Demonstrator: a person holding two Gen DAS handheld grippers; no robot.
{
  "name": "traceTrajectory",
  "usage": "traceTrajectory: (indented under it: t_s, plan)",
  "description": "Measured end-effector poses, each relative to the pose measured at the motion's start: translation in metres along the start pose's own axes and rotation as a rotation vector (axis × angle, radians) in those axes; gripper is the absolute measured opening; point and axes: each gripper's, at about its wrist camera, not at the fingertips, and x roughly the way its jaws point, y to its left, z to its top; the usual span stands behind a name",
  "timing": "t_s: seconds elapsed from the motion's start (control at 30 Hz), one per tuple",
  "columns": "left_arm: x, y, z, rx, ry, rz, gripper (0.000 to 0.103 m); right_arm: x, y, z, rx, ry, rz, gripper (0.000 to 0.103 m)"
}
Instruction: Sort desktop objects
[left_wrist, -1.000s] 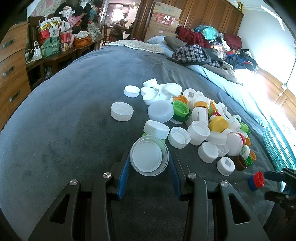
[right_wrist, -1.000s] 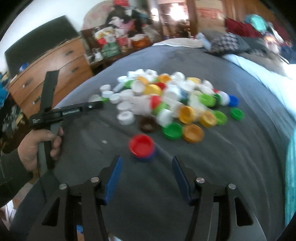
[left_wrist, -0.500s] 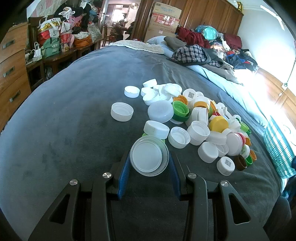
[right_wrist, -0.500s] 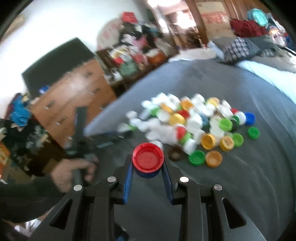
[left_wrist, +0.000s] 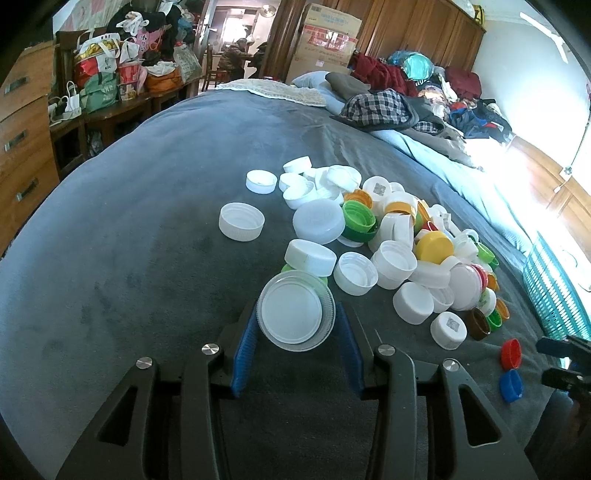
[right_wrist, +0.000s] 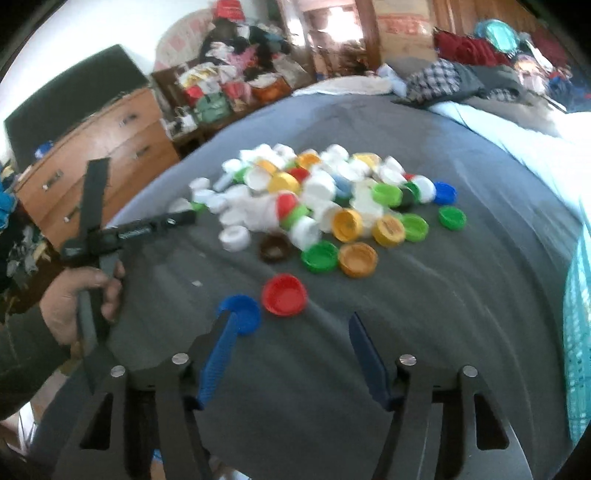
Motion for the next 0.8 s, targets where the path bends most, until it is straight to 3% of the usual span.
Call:
traceTrajectory:
  t_s: [0.13,0.3,0.5,0.67,0.8]
  plan:
    - [0.0,-0.001,0.0,-0.002,0.0,0.0,0.037,0.006,0.0,0.007,-0.005,-0.005,0.006,0.067]
    - [0.0,-0.001,0.0,-0.011,0.0,-0.011,0.038,0.029,0.016,0.015,-0.154,0.038,-0.07,0.046]
    - [0.001,0.0,0.0,-0.016,-0.002,-0.019,0.039,0.017,0.022,0.008,-0.269,0.009,-0.124,0.045]
    - [0.002,-0.001,0.0,-0.024,0.001,-0.033,0.04,0.029,0.029,-0.004,-0.348,0.042,-0.113,0.045]
    - [0.002,-0.001,0.001,-0.025,0.003,-0.032,0.04,0.041,0.036,0.004,-0.36,0.016,-0.104,0.045]
